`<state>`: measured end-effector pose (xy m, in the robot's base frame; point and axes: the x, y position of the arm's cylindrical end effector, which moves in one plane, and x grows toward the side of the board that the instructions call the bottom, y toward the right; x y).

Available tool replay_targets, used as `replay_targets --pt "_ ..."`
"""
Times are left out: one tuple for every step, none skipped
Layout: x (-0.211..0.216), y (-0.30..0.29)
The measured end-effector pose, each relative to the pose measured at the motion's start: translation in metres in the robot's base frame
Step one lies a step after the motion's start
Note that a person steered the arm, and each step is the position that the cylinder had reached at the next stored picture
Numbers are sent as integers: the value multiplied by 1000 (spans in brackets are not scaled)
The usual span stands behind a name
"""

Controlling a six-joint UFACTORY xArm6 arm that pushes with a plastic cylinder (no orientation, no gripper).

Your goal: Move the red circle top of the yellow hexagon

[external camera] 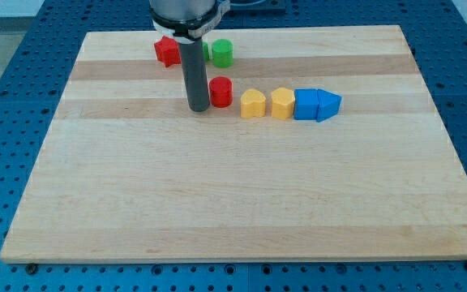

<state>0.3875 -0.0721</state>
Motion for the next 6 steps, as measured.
replay_targets --pt "0 1" --pt "-6 2" --pt "-17 3" --pt "-27 10" --pt "-36 26" --pt "-40 52"
